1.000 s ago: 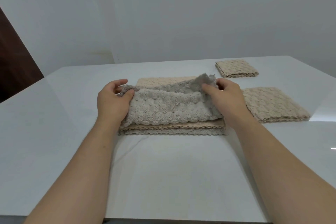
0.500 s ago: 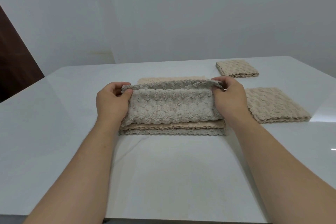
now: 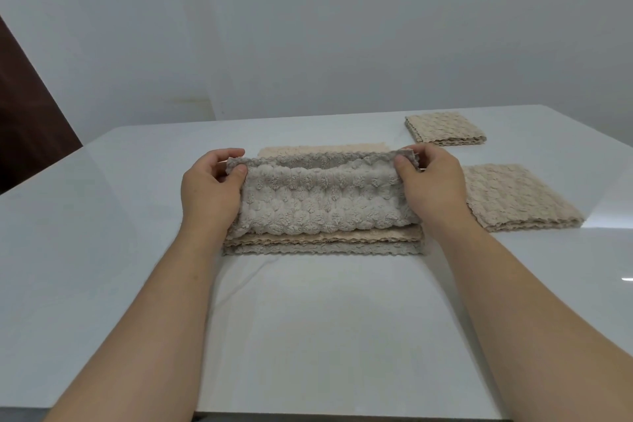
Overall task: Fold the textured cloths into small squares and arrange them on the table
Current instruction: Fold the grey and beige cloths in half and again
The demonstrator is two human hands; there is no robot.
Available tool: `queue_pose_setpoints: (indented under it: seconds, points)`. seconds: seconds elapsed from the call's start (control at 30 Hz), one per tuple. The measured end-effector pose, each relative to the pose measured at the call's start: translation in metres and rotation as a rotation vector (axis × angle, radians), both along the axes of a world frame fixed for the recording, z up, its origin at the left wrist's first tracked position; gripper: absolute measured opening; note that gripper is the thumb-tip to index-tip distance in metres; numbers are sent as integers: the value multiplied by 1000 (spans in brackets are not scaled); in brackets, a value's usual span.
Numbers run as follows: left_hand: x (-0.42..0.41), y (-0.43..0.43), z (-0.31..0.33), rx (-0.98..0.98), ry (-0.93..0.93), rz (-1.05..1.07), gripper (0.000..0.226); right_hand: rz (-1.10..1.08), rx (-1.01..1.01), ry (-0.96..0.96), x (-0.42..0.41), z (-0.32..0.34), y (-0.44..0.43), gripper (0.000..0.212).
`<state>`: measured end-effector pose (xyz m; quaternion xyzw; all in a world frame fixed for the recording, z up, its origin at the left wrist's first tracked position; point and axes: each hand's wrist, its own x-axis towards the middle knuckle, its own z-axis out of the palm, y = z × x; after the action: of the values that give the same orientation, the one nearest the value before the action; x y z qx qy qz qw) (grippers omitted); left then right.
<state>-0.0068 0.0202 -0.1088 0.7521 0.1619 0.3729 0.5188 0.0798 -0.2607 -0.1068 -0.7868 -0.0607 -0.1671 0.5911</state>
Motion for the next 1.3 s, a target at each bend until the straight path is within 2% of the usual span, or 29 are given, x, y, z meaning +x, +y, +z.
queue_pose_setpoints:
  seconds: [0.23, 0.67, 0.87, 1.03, 1.17, 1.3]
  points:
    - [2, 0, 0, -37, 5, 16, 19, -31, -19, -13, -4, 4, 0, 20]
    - [4, 1, 3, -162, 8, 82, 12, -61, -33, -51, -5, 6, 2, 12]
    - [1, -1, 2, 20, 33, 91, 11, -13, -98, -100, -8, 5, 3, 21]
    - [0, -6, -1, 210, 142, 11, 27, 6, -257, -106, -6, 2, 3, 33]
    - [1, -6, -2, 250, 179, 18, 31, -15, -300, -91, -9, 4, 3, 37]
    - [1, -7, -1, 252, 188, 45, 31, -42, -241, -84, -8, 4, 2, 34]
